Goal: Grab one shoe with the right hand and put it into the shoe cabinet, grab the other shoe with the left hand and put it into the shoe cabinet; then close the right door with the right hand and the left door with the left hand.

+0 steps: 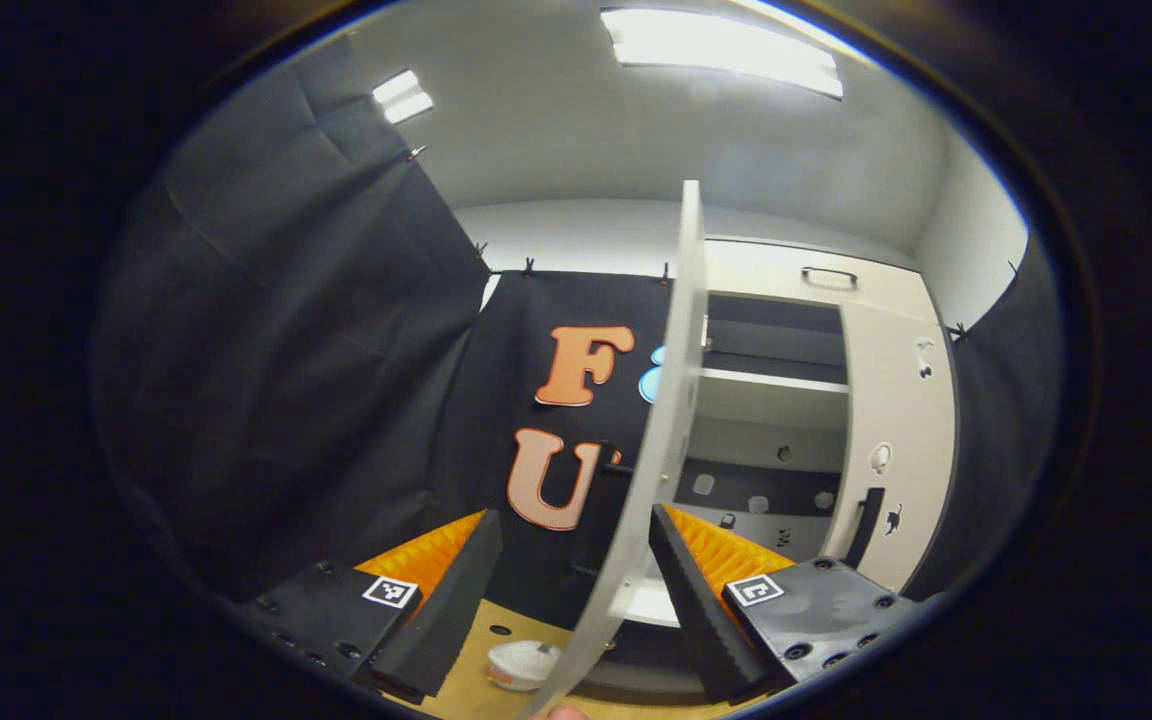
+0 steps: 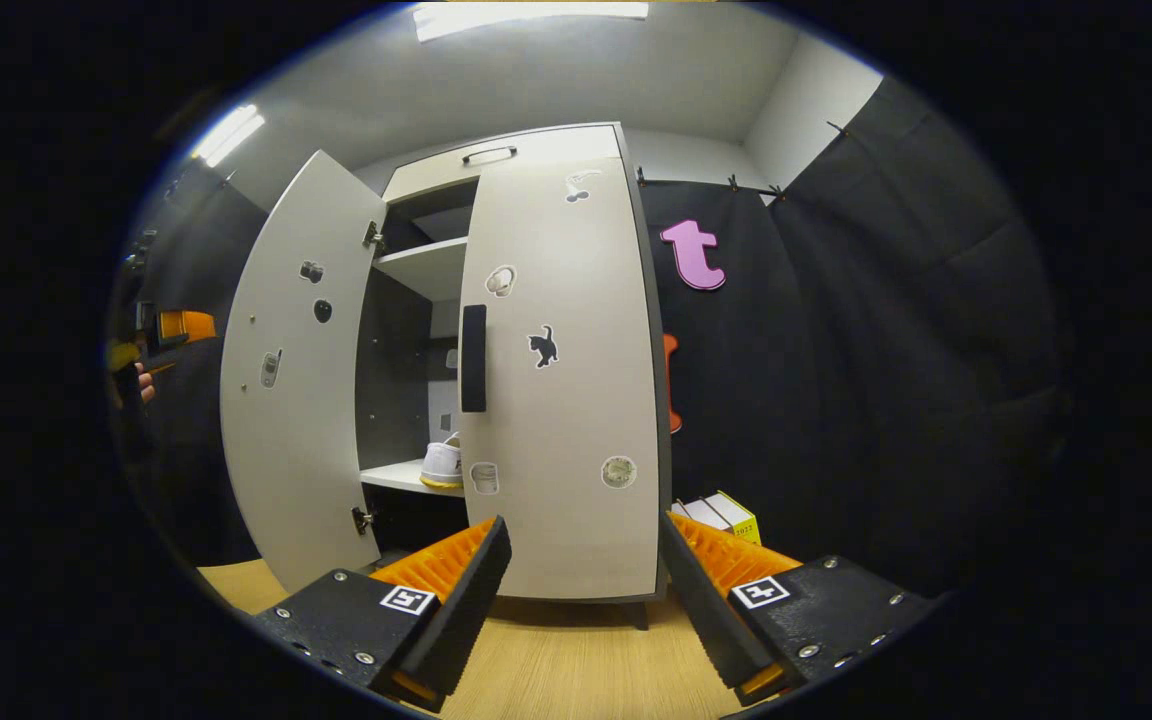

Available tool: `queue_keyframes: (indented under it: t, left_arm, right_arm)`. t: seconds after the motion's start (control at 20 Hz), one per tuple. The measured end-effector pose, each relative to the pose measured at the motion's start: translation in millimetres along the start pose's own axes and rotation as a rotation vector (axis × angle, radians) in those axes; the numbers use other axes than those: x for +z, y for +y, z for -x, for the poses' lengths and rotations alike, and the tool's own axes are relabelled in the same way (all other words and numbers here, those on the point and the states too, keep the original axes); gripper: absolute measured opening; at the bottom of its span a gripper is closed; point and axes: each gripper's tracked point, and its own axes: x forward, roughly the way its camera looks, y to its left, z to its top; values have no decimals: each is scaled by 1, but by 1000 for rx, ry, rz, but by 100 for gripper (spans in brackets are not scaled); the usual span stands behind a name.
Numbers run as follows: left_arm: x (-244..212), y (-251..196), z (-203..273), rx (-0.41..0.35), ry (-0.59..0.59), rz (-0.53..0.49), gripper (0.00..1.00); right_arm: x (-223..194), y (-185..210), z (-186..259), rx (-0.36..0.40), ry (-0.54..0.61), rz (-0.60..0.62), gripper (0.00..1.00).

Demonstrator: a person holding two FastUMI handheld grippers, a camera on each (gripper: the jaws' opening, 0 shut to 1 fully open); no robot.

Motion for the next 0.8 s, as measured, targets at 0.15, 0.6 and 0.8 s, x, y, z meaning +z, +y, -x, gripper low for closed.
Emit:
queue_keyframes:
  t: [0.15,0.6,0.8]
  left_arm:
    - [-23,51,-41,87,77,-29,100]
    - [-50,38,-62,46,107,-118,95]
    - [-49,19,-58,10,105,-157,95]
  right_arm:
    - [-5,-2,-1,-6,17,-3,92]
    - [-8,-16,1,-52,42,-15,92]
    - [-11,-12,-3,-36,56,-23,92]
